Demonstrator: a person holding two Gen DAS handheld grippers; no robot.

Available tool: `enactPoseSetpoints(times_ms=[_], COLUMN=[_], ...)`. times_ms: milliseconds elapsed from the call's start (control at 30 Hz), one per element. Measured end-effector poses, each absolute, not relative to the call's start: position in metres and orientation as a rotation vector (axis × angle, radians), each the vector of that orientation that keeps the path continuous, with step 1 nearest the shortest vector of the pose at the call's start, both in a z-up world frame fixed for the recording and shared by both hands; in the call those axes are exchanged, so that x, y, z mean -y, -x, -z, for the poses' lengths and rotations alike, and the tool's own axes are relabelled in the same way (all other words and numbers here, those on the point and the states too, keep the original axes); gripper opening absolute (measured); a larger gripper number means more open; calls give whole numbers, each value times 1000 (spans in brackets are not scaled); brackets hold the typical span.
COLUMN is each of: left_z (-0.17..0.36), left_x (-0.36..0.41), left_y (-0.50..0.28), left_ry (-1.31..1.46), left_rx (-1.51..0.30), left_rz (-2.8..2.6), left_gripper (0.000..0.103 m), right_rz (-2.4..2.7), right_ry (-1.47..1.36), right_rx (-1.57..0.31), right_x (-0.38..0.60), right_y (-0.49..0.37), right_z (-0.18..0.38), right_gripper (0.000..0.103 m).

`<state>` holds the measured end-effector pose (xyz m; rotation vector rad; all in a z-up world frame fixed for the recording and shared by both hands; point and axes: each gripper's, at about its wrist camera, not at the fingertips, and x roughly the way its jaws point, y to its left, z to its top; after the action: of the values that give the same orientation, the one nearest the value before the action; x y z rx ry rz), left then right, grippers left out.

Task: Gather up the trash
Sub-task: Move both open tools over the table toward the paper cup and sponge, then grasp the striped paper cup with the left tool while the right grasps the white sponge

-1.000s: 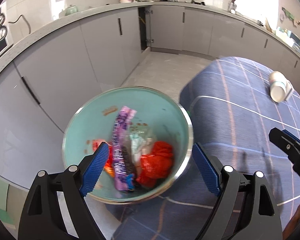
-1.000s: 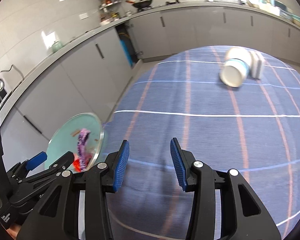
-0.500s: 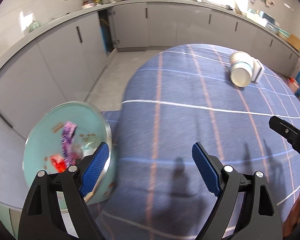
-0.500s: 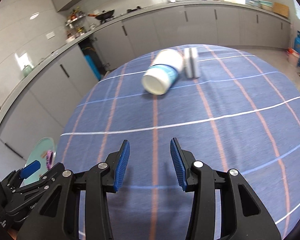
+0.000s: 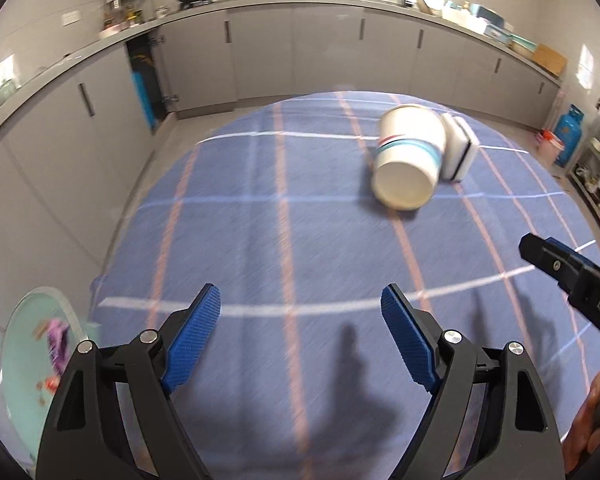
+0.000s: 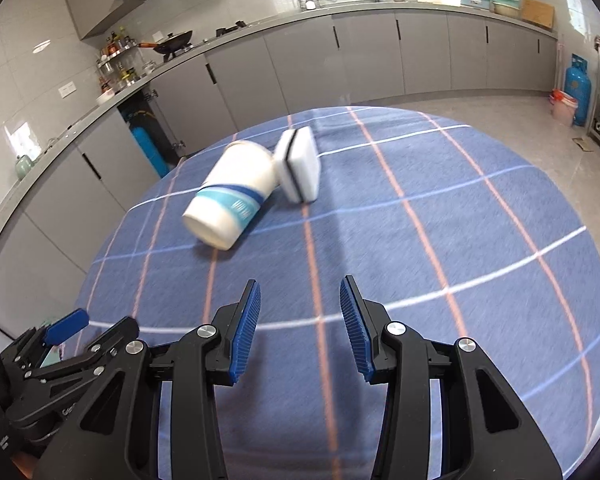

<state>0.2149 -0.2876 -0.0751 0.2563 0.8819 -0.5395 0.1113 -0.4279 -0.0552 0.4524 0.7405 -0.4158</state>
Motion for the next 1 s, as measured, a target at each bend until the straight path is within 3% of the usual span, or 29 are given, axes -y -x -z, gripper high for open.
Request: enactPoseSetpoints(times_ms=[533,1000], left_z=[86,80], left_x=[392,419], left_y=[-268,-285], left_ry=[-289,-337], left_rx=[-865,-843], left_rz=[621,643], left_gripper=[81,81], right_rz=[415,395], right_ry=[-487,-507], right_rx=[-777,-787], right_x=[485,496], right_y=[-135,-144], right_z=[63,67], right_gripper=[43,43])
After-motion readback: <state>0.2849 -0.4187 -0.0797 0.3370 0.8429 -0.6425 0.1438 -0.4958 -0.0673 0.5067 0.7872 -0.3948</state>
